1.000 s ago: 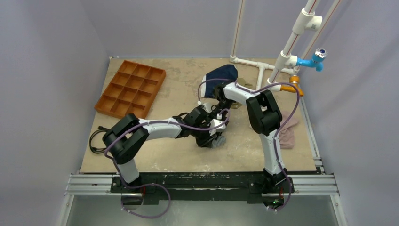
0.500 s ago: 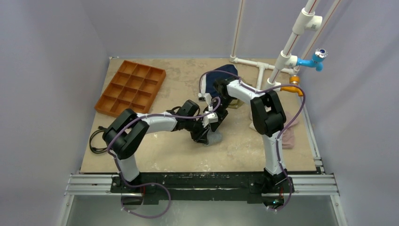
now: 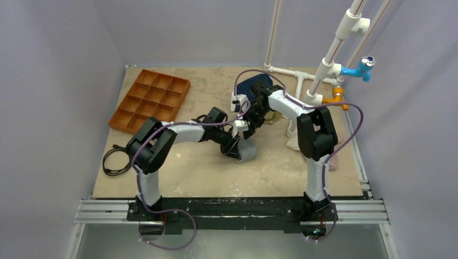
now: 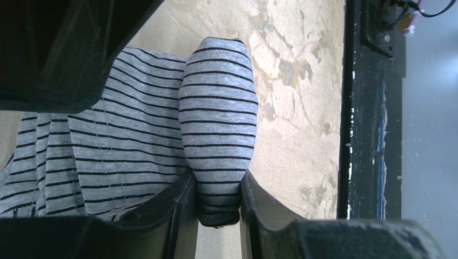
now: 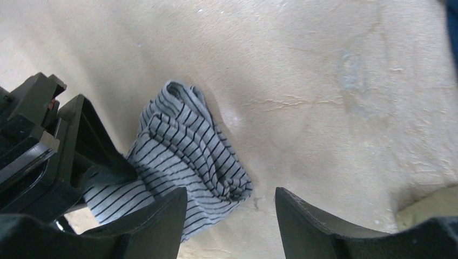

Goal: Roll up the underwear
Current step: Roll the underwear to the center of the board.

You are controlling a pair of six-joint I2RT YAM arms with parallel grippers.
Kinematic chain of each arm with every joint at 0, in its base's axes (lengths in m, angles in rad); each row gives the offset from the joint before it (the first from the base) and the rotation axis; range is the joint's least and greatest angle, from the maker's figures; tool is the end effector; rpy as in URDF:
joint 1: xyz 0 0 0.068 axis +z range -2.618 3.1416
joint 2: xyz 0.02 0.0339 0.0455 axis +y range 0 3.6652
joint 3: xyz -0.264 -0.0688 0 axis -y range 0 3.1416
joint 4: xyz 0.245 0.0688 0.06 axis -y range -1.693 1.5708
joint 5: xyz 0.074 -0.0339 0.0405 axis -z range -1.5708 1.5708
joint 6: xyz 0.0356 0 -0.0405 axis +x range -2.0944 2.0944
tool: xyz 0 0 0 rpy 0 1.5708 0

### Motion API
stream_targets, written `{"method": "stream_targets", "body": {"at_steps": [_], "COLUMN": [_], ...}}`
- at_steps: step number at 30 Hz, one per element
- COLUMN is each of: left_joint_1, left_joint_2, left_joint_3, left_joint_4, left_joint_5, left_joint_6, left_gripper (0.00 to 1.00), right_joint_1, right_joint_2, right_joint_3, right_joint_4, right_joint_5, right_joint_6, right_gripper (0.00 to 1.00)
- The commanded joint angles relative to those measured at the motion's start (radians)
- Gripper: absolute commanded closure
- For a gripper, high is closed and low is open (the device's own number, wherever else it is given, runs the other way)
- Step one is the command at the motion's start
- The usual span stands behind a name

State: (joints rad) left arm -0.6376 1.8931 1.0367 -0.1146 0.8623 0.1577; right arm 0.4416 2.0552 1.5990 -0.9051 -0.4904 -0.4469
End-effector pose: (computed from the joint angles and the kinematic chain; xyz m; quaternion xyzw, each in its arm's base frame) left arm 0.2766 -0.2386 0.1379 0.4499 0.7524 -0.4516 0.1658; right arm 0.3646 0.1909 0.1900 -0.4376 0.8602 0.2411 0.1021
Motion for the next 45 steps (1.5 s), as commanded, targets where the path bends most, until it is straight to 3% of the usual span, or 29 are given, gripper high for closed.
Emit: {"method": "stream_targets", "body": {"at_steps": [1,17,23,33,45], "left_joint_1": [0.075,0.078,0.077,0.079,0.098], "left_joint_2": [0.074,0.188,0.232,0.232,0.25], "left_joint_3": [0.01,0.114,0.155,0.156,0.168], "left_joint_4": [-0.109,-0.202,-0.243,-0.265,-0.309], "left_joint_5": [0.018,-0.101,-0.134,-0.135,-0.119], "left_joint_6": [-0.092,-0.137,-0.15,-0.149,-0.183], "left_gripper": [1.0,1.0,1.0,1.0,1.0], "right_joint_1": [-0.014,-0.035,-0.041,-0.087,-0.087], "right_joint_2": [-0.134,-0.175,-0.162,-0.1,-0.238], "right_joint_3": [-0.034,-0.044,-0.023,0.007,-0.083], "right_joint_4": [0.046,0.039,0.004,0.07,0.158], "right_joint_5": [-0.021,0.065,0.249,0.398,0.593], "right_joint_6": [0.039,0.031,0.067,0.093,0.141], "right_gripper": [0.39,0.4,0.4,0.4,0.39]}}
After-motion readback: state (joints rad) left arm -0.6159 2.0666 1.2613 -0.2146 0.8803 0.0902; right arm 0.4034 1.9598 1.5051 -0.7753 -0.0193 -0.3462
